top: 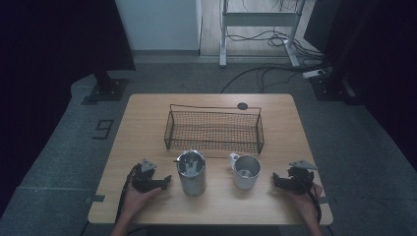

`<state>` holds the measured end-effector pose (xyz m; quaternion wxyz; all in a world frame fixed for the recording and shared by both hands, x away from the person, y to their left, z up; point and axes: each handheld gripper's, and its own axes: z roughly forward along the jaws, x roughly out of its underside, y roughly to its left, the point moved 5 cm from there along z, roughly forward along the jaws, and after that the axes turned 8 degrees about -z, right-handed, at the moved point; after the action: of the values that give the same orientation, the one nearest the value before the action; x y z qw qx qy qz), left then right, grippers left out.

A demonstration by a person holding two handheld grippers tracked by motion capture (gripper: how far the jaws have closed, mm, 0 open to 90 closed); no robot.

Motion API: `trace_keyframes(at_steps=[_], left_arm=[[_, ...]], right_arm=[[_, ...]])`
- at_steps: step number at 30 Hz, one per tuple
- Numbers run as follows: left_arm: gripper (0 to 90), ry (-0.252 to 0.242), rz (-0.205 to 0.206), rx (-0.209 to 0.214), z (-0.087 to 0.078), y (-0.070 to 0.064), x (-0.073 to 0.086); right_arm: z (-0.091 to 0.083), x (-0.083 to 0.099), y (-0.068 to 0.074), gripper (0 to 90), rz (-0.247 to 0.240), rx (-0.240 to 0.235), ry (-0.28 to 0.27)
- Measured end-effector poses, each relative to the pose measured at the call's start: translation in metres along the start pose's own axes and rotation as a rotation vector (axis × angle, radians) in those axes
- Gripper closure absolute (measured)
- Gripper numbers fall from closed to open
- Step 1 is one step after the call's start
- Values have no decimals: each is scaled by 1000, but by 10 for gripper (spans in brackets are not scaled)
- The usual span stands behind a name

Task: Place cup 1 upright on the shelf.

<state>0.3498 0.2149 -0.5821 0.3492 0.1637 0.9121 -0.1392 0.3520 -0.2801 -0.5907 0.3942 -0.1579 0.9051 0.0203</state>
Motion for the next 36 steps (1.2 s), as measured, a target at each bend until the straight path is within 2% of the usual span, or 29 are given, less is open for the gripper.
trace_keyframes(at_steps=[7, 13, 17, 24, 28, 36], left_arm=[[156, -8, -2, 17, -2, -1, 0], [175, -36, 3, 35, -13, -3, -3], [177, -64, 0, 63, -22, -6, -6], [162, -114, -30, 116, -39, -10, -12], [160, -131, -27, 141, -45, -14, -15], [156, -148, -12, 161, -53, -23, -18]], right_arm=[[0, 0, 0, 45, 0, 0, 2], [-1, 1, 0, 50, 4, 6, 1], [-2, 1, 0, 55, 7, 9, 0], [-2, 2, 0, 59, 7, 8, -1], [-3, 2, 0, 63, 6, 8, -3], [-4, 3, 0, 73, 8, 9, -5]])
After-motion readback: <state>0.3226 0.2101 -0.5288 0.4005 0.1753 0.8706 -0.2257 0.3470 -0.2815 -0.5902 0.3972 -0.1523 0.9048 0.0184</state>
